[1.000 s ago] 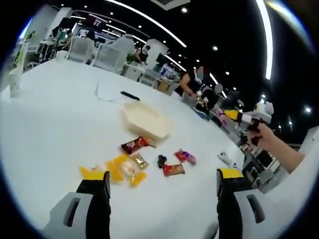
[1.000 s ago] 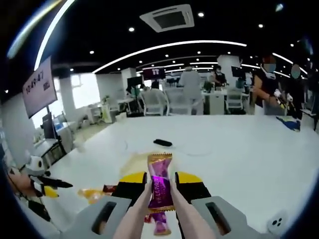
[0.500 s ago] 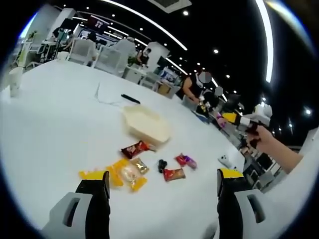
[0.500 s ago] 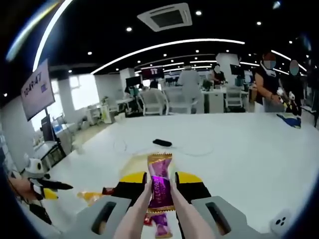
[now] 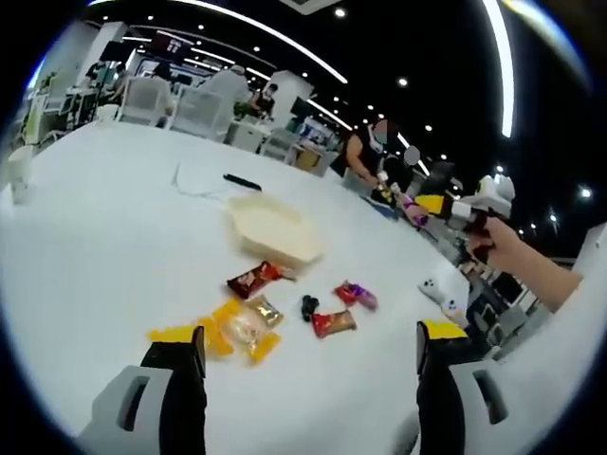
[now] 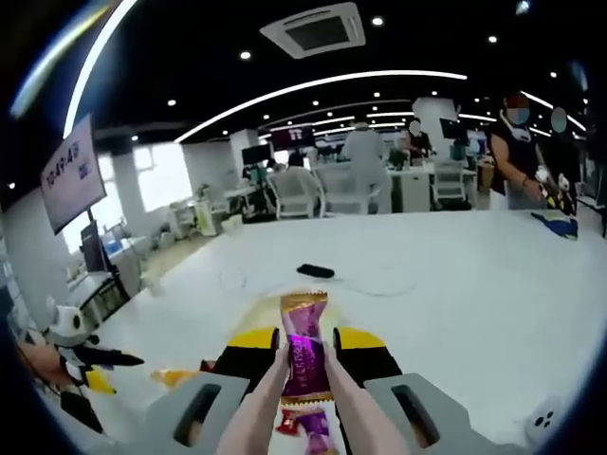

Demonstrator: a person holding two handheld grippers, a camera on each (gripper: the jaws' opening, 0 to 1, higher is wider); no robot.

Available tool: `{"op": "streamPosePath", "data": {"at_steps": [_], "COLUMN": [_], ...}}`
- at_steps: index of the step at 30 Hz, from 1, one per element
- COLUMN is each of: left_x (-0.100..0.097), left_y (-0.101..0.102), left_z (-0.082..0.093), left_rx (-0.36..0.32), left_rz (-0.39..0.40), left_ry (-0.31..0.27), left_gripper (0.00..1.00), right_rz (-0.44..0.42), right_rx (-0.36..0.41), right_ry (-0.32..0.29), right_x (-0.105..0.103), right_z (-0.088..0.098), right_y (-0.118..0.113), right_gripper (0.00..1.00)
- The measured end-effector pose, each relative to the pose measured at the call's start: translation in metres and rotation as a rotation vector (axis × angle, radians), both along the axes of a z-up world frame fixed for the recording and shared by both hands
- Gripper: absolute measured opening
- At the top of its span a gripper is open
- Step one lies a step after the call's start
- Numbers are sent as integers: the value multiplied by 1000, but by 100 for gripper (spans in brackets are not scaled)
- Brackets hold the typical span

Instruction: Place the target food into the container with the food tongs after gripping and lifting it, then release it inside without dropping or visibly crushing the food.

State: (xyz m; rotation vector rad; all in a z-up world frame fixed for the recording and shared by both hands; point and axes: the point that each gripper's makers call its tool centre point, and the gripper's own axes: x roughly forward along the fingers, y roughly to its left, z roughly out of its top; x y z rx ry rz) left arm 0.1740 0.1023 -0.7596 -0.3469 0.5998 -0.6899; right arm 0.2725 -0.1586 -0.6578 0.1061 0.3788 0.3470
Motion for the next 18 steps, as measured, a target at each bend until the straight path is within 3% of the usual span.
{"op": "streamPosePath", "data": {"at_steps": [16,18], "left_x": [1,4], "left_y": [-12,-13], "left_z": [4,9], "left_rx": [-25,-24], "left_rz": [-16,-13], "left_ry": [-18,-61], "left_gripper": [99,99], "right_rz": [2,3], "right_rx": [22,25], "right_ry": [-4,-5], "right_x": [9,10], "right_z": [2,2], "right_y": [6,7], "right_gripper": [21,21]}}
